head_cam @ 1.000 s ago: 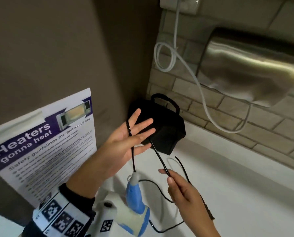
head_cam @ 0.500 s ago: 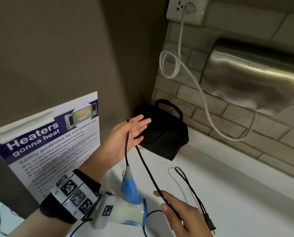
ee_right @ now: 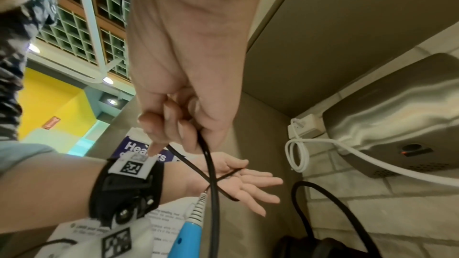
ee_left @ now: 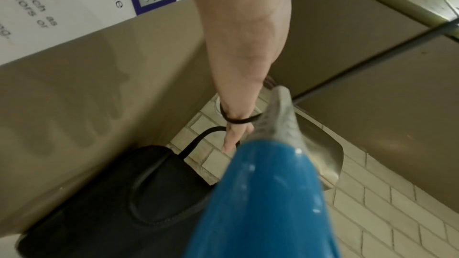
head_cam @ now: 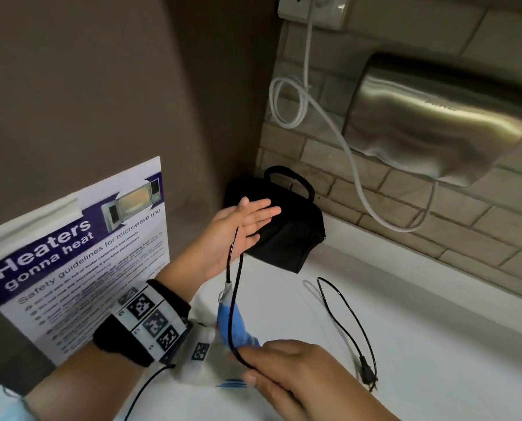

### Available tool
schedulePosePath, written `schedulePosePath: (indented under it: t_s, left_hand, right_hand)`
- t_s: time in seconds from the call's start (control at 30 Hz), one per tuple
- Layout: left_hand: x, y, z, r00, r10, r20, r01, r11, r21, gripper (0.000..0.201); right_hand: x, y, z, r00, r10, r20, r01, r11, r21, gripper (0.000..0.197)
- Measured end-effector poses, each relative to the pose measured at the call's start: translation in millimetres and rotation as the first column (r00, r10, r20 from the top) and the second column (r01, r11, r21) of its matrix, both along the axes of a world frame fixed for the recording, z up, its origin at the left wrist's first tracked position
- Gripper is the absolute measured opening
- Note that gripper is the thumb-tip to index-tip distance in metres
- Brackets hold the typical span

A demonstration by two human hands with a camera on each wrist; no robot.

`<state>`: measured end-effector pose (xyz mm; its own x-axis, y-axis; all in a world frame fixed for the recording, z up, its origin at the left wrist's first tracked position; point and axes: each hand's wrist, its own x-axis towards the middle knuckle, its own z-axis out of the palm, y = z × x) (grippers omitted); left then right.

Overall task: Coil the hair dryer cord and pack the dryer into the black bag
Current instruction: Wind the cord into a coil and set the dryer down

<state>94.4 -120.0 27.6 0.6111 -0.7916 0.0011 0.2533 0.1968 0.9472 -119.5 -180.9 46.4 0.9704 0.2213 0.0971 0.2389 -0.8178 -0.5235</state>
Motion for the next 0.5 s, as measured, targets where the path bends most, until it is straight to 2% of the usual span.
schedulePosePath:
  t_s: [0.1, 0.2, 0.27, 0.37, 0.5]
  left_hand:
    - [-4, 1, -4, 0.998, -0.065, 0.019, 0.065, 0.997, 0.034, 0.050]
    - [-10, 5, -5, 0.991, -0.133, -0.014, 0.134, 0.990, 0.033, 0.049]
    - [-12, 7, -4, 0.983, -0.171, -0.061, 0.171, 0.985, 0.001, 0.047]
    - [-11, 10, -3, 0.953, -0.287, -0.099, 0.282, 0.957, -0.063, 0.048]
    - [-8, 16, -5, 0.882, -0.448, -0.148, 0.431, 0.892, -0.136, 0.055]
  right_hand:
    - [9, -5, 25, 0.991, -0.001, 0.137, 0.000, 1.000, 0.004, 0.024]
    - [29, -22, 60, 0.930, -0.082, 0.358, 0.073, 0.997, 0.038, 0.021]
    - [48, -32, 78, 0.892, -0.111, 0.438, 0.101, 0.994, 0.046, 0.021]
    - [82, -47, 88, 0.857, -0.190, 0.478, 0.185, 0.981, 0.058, 0.015]
    - [124, -70, 78, 0.815, -0.352, 0.461, 0.309, 0.936, 0.168, 0.009]
